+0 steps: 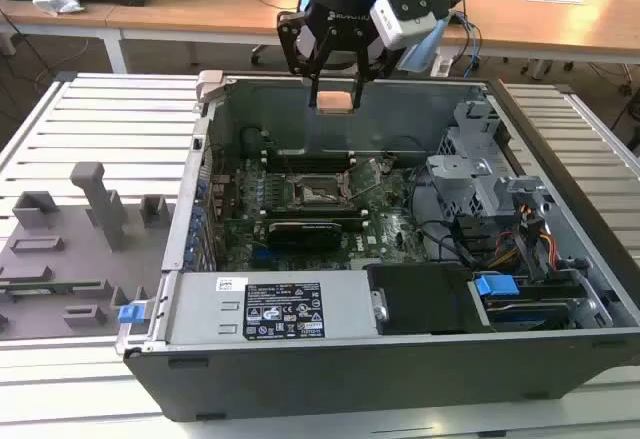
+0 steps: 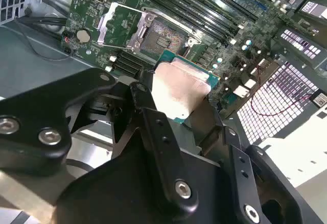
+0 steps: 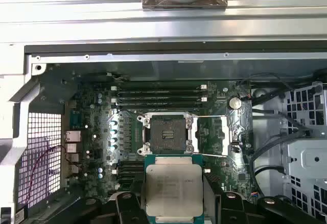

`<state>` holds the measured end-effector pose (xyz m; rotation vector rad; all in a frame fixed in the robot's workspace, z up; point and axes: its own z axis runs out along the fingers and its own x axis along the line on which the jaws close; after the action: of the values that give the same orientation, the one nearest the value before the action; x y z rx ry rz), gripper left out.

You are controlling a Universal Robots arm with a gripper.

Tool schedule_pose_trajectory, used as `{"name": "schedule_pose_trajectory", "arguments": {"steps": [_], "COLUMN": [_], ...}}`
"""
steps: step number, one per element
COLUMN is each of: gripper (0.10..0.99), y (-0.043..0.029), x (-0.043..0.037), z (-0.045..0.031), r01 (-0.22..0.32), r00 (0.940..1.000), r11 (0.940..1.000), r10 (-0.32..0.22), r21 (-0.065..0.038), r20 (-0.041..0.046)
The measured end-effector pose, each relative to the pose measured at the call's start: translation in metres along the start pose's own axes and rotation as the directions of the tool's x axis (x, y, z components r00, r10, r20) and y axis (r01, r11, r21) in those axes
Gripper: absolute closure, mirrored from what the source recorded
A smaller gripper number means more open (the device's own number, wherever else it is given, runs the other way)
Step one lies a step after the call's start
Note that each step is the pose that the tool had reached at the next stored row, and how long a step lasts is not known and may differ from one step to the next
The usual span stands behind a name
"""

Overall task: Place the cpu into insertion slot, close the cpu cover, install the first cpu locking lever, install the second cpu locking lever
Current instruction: 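Place the cpu into insertion slot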

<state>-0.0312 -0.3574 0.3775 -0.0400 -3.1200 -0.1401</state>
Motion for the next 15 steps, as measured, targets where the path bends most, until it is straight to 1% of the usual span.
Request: {"name": "schedule_pose_trajectory", "arguments": {"steps": [6, 9, 11, 13, 15], "gripper": [0.549, 0.549, 0.549, 0.549, 0.549], "y": [-0.0001, -0.0005, -0.0009, -0.0018, -0.0025], "x": [0.0000, -0.0001, -0.0002, -0.0003, -0.0002], "z": [0.0007, 0.0059, 0.0097, 0.0200, 0.0276], "r01": [0.000, 0.000, 0.000, 0.000, 0.000], "r00": [1.0000, 1.0000, 1.0000, 1.0000, 1.0000], "r11": [1.0000, 1.0000, 1.0000, 1.0000, 1.0000], "r10": [0.000, 0.000, 0.000, 0.000, 0.000], "r21": [0.000, 0.000, 0.000, 0.000, 0.000], "r20": [0.0000, 0.0001, 0.0002, 0.0006, 0.0009]}}
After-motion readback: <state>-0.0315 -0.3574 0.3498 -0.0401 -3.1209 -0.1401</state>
